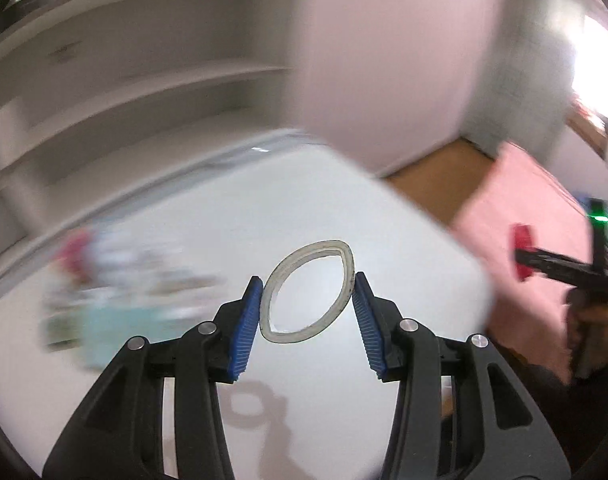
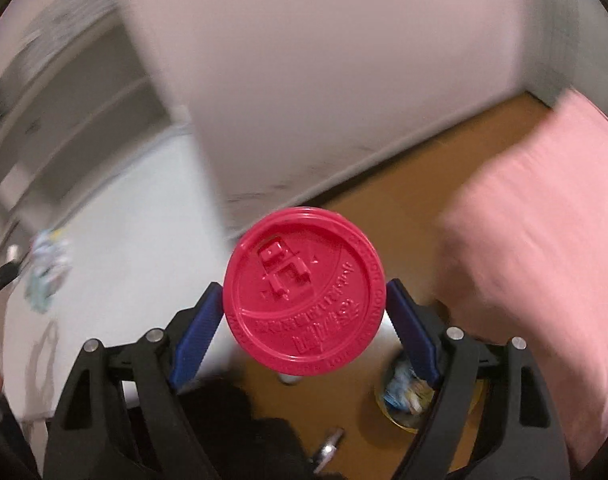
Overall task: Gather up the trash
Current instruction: 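Carry the red lid and tape ring over the floor bin, then open both tools to drop the tape ring and red lid into the bin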
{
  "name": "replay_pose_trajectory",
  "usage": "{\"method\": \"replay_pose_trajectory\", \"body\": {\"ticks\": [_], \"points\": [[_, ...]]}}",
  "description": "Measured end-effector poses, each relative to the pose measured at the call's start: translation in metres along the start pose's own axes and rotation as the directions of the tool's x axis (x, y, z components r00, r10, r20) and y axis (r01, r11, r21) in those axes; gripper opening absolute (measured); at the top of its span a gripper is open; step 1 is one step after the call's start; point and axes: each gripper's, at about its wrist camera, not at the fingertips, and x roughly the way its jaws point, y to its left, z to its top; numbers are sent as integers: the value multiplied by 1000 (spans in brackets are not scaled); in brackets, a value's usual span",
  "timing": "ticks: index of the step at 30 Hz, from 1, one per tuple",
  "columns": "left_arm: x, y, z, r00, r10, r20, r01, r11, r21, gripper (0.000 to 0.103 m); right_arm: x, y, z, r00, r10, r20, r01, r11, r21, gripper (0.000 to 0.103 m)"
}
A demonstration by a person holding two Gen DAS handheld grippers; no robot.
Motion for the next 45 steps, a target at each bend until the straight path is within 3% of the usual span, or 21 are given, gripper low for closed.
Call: {"method": "replay_pose_trajectory", "body": {"ticks": [4, 7, 9, 13, 16, 19, 22, 27, 30, 35, 39, 45], "points": [[45, -115, 3, 979, -190, -71, 197, 974, 108, 45, -3, -87, -22, 988, -154, -20, 155, 981, 119, 80], [75, -189, -6, 957, -269, -111, 286, 939, 190, 45, 3, -142, -41, 970, -231, -70, 241, 950, 200, 80], [97, -222, -15, 947, -293, -135, 317, 921, 225, 45, 11, -173, -53, 962, -250, -113, 270, 932, 243, 80], [161, -285, -49, 908, -326, -264, 393, 881, 264, 45, 32, -212, -78, 945, -250, -209, 306, 902, 305, 80], [199, -308, -72, 906, -309, -289, 393, 868, 304, 45, 50, -220, -88, 938, -229, -258, 303, 906, 296, 80], [237, -318, -88, 878, -325, -351, 423, 869, 255, 45, 63, -223, -93, 932, -213, -294, 298, 911, 285, 80], [264, -320, -94, 899, -272, -342, 377, 879, 293, 45, 75, -225, -97, 927, -186, -327, 285, 914, 288, 80], [303, -322, -106, 866, -305, -396, 406, 891, 202, 45, 88, -236, -105, 918, -150, -367, 271, 912, 307, 80], [311, -324, -114, 873, -291, -391, 395, 892, 219, 45, 92, -237, -104, 918, -142, -369, 265, 913, 310, 80], [325, -327, -120, 862, -311, -401, 408, 894, 183, 47, 95, -233, -102, 922, -131, -364, 250, 920, 302, 80], [324, -327, -122, 866, -307, -395, 404, 895, 189, 65, 94, -235, -102, 925, -126, -357, 245, 917, 313, 80], [318, -328, -122, 874, -303, -380, 398, 895, 202, 69, 92, -235, -102, 927, -125, -354, 245, 916, 319, 80]]}}
